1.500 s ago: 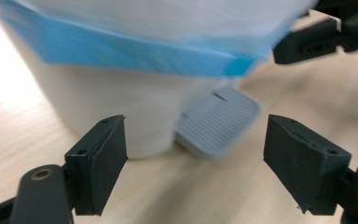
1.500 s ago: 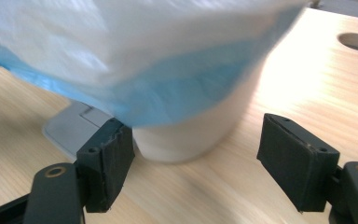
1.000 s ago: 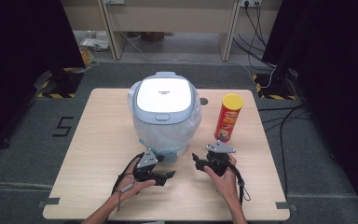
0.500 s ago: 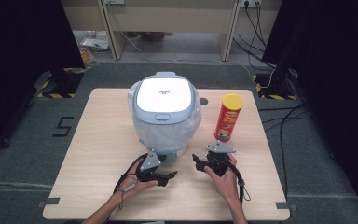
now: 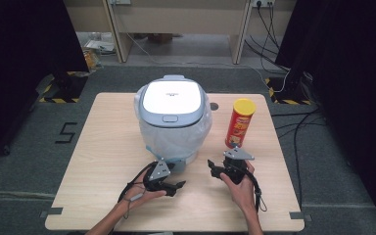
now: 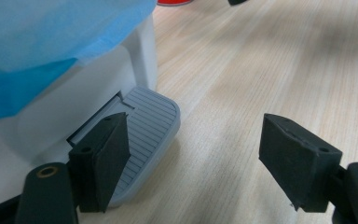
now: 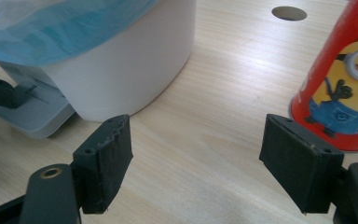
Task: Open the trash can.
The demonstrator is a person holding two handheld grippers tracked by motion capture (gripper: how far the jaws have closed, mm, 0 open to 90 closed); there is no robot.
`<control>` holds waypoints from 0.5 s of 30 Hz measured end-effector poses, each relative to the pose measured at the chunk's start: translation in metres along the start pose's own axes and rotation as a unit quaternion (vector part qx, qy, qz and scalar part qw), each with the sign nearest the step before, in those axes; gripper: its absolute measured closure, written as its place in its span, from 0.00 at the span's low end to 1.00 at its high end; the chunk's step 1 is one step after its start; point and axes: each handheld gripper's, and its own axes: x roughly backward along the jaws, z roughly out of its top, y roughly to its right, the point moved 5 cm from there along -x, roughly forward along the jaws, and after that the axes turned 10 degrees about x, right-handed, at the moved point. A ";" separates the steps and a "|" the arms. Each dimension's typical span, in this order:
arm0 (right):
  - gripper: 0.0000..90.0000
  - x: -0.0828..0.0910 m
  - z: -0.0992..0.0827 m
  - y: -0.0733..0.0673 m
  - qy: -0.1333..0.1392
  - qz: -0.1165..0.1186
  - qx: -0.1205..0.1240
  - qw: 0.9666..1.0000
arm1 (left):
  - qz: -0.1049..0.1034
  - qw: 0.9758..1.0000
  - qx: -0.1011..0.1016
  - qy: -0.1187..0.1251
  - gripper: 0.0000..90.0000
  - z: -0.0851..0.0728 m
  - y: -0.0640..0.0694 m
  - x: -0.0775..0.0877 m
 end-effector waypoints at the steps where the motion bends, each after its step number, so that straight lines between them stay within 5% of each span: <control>1: 0.28 0.001 0.000 0.001 -0.001 -0.002 -0.002 1.000 | 0.002 1.000 -0.002 -0.002 0.27 0.000 0.000 0.000; 15: 0.27 0.014 0.001 0.023 0.015 -0.025 -0.014 0.999 | 0.011 0.999 -0.006 -0.034 0.27 -0.002 0.001 -0.007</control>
